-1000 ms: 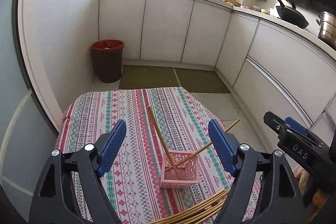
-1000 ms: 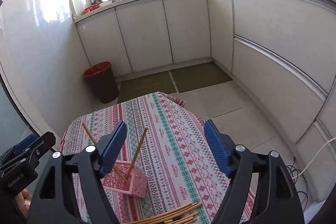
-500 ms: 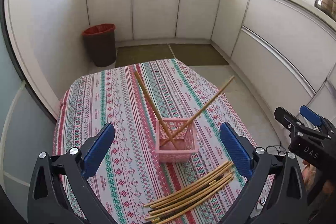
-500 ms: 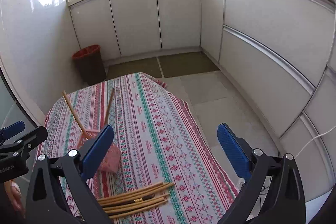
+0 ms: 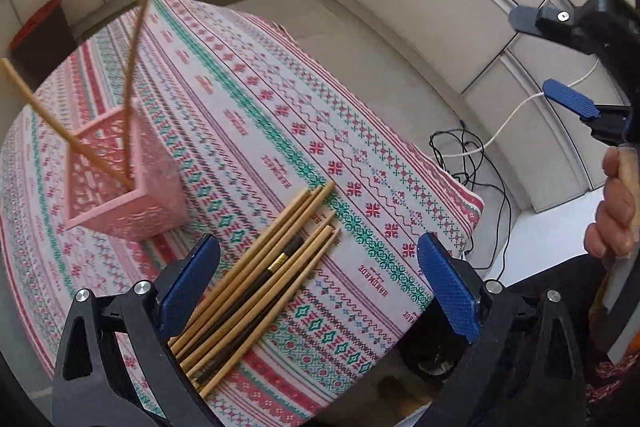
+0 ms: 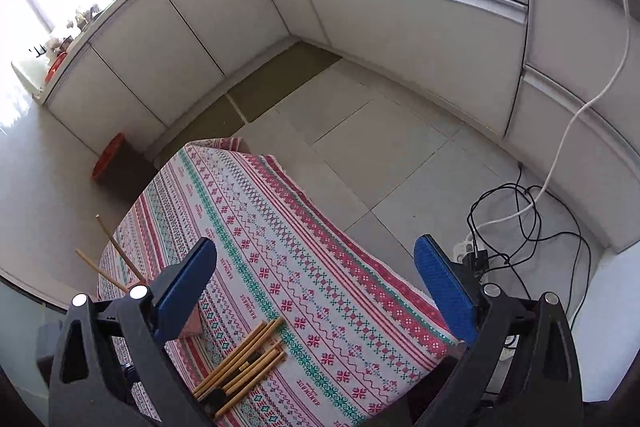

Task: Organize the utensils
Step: 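Grasp another bamboo stick with the left gripper while the right gripper grasps one too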

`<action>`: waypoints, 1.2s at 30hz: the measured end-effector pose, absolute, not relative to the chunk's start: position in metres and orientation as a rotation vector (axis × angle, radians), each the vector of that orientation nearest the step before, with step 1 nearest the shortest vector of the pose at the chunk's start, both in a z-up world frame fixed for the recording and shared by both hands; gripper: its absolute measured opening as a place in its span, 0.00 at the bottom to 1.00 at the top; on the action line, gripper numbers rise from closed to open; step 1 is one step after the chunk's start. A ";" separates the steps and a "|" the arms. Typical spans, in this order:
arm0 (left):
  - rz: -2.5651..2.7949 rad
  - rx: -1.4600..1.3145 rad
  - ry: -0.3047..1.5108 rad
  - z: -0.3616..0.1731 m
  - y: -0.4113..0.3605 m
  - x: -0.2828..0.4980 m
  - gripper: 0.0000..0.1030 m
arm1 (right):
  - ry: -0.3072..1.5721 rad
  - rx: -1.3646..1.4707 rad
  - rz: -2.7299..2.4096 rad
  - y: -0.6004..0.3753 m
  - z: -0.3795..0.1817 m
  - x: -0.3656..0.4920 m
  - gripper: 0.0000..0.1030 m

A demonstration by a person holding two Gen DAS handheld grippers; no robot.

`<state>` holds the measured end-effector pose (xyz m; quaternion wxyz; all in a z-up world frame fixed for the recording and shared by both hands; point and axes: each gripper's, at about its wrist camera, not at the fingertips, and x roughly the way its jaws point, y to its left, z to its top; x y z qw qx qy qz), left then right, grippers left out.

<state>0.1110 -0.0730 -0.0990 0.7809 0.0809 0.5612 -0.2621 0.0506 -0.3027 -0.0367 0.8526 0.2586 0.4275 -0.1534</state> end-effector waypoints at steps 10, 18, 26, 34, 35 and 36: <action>-0.474 0.215 1.403 -0.169 -0.096 0.168 0.46 | 0.983 0.587 -0.280 -0.307 -0.056 0.060 0.93; -0.454 0.219 1.417 -0.180 -0.089 0.181 0.39 | 1.033 0.596 -0.255 -0.304 -0.065 0.066 0.93; -0.446 0.265 1.412 -0.184 -0.092 0.179 0.30 | 1.059 0.607 -0.269 -0.305 -0.074 0.068 0.93; -0.440 0.383 1.360 -0.193 -0.101 0.169 0.19 | 1.103 0.606 -0.271 -0.303 -0.085 0.071 0.93; -0.442 0.388 1.349 -0.193 -0.102 0.168 0.17 | 1.113 0.603 -0.274 -0.303 -0.088 0.073 0.93; -0.445 0.385 1.341 -0.193 -0.103 0.168 0.17 | 1.124 0.601 -0.283 -0.302 -0.092 0.074 0.93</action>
